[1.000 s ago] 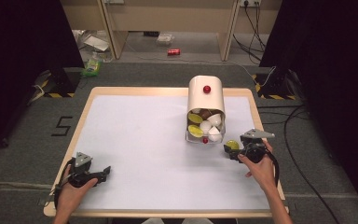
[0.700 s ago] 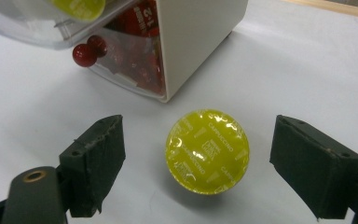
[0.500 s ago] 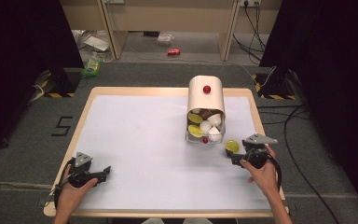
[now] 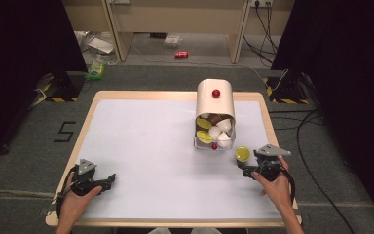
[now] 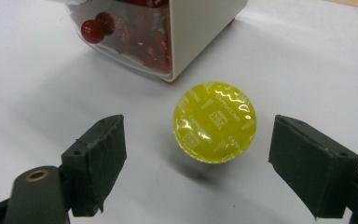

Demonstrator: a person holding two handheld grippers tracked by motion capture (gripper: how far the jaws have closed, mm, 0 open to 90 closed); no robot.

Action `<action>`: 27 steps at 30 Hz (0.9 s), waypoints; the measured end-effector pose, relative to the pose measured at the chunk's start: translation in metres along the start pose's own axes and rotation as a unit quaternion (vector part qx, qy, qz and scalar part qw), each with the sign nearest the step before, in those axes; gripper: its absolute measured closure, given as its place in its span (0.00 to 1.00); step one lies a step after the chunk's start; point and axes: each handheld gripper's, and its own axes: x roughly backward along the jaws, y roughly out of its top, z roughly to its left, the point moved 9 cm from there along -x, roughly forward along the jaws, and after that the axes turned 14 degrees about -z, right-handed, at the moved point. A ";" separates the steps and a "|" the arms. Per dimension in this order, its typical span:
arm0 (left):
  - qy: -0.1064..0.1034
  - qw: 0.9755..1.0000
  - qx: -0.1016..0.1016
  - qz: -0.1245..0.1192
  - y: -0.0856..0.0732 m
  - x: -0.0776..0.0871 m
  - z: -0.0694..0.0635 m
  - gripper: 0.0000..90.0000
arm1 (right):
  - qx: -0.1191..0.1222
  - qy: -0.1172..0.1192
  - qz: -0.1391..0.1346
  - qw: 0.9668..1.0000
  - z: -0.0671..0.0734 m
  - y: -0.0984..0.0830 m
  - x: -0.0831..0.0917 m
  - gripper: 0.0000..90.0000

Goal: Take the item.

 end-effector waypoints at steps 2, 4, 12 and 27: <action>0.000 1.000 0.000 0.000 0.000 0.000 0.000 0.15 | 0.001 0.000 0.000 1.000 0.001 -0.002 0.002 0.21; 0.000 1.000 0.000 0.000 0.000 0.000 0.000 0.15 | 0.000 0.000 0.003 1.000 0.001 -0.005 0.004 0.21; 0.000 1.000 0.000 0.000 0.000 0.000 0.000 0.15 | -0.004 -0.001 0.011 1.000 0.002 -0.016 0.007 0.21; 0.000 1.000 0.000 0.000 0.000 0.000 0.000 0.15 | -0.005 0.005 0.017 1.000 0.009 -0.028 0.016 0.21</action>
